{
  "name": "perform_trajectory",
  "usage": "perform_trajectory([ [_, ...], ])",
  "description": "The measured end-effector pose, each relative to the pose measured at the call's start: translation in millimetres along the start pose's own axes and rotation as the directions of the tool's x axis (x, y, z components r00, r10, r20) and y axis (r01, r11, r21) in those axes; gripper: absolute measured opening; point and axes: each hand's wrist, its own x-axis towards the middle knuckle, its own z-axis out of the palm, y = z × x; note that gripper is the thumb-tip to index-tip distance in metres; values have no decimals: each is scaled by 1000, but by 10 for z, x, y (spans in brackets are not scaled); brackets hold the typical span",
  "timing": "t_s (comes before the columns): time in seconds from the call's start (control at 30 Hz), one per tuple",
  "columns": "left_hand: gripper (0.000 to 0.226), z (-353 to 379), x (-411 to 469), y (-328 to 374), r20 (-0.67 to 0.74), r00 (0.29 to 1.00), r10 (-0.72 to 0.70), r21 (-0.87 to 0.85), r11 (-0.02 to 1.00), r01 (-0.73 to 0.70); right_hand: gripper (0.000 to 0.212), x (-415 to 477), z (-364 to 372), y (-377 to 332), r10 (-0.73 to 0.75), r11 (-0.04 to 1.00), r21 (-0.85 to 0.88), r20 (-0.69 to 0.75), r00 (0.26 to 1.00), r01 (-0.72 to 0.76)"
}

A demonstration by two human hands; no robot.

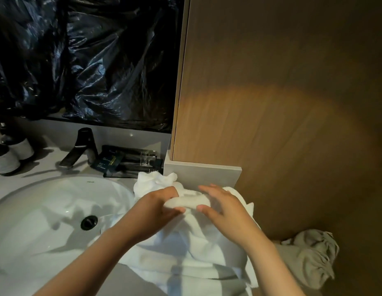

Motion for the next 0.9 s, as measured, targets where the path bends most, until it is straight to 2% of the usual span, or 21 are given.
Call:
perform_trajectory([
  [0.1,27,-92,-27,-37,-2,1000,2,29,1000,-2,23,57,16,-32,-41,989,-143,-7,999,39],
  [0.13,30,-128,-37,-70,8,1000,-9,68,998,8,17,74,4,-27,-64,988,-140,-38,997,58],
  [0.27,52,-297,-73,-215,-8,996,-88,192,977,88,9,94,-170,38,-81,996,-5,-345,935,84],
  [0.33,47,-372,-73,-237,-62,995,-73,153,985,82,9,112,-298,67,-62,993,61,-455,888,101],
  [0.4,38,-440,-58,-219,-124,992,-13,131,991,29,7,149,-406,106,-36,990,102,-501,865,100],
  [0.47,37,-502,-12,-185,-197,980,35,143,990,-7,6,175,-461,146,-8,990,118,-513,859,80],
  [0.6,48,-560,107,-123,-276,956,-95,-34,995,89,6,196,-459,197,49,992,125,-461,886,10],
  [0.73,46,-581,187,45,-288,958,-4,6,1000,6,20,219,-449,81,32,980,193,-354,935,39],
  [0.83,31,-592,203,123,-296,955,31,33,999,-23,33,258,-422,-7,4,991,130,-268,963,32],
  [0.9,21,-602,189,166,-308,951,36,13,999,-34,27,284,-397,-36,9,995,104,-223,975,14],
])
